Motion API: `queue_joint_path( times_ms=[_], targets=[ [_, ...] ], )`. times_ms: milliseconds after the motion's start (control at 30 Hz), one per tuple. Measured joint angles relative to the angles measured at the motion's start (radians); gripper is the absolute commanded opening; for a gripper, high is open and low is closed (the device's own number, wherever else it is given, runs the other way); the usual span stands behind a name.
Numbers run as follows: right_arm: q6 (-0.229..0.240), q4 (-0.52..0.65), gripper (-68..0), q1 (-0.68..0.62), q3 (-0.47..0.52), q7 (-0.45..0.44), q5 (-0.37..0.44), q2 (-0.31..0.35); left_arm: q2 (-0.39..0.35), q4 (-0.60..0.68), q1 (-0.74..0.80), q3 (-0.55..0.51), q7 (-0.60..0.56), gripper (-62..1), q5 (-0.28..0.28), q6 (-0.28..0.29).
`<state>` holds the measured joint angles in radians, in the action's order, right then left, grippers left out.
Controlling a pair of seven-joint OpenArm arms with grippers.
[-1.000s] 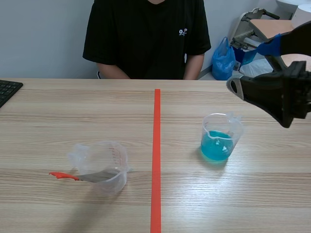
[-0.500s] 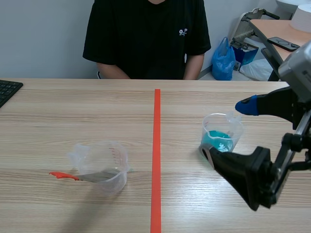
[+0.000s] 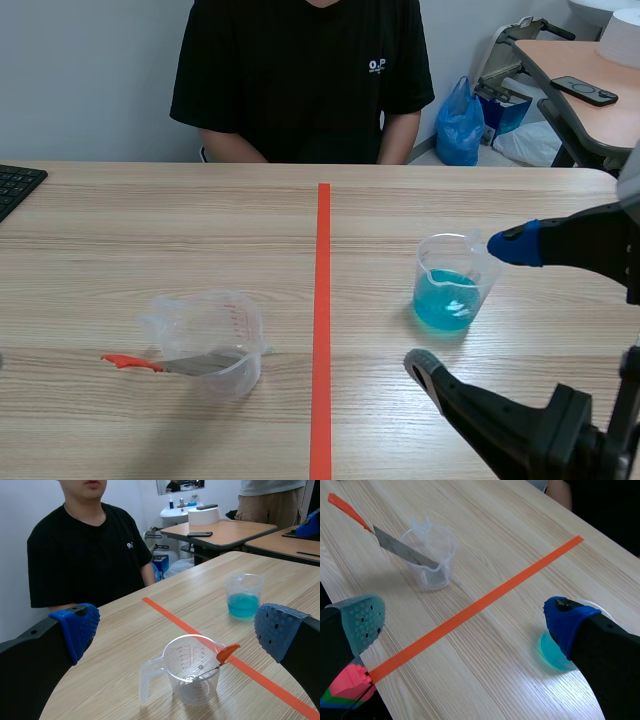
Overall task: Do the redox reaction experiment.
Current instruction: 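Return to the home posture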
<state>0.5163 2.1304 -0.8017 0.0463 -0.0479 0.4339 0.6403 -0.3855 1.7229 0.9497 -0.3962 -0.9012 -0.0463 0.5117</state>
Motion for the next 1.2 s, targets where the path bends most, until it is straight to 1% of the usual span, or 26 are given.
queue_joint_path(
  times_ms=[200, 367, 1200],
  targets=[
    [0.0, 0.0, 0.4, 0.002, 0.0, 0.0, 0.0, 0.0, 0.0, 0.0, -0.003, 0.0, 0.0, 1.4, 0.0, 0.0],
    [0.0, 0.0, 0.4, 0.006, 0.0, 0.0, -0.011, 0.0, -0.017, 0.0, -0.003, 0.001, 0.0, 1.4, -0.008, 0.0],
    [0.0, 0.0, 0.4, 0.006, 0.0, 0.0, -0.016, -0.001, -0.016, 0.0, -0.003, 0.001, 0.0, 1.4, -0.007, 0.0]
  ],
)
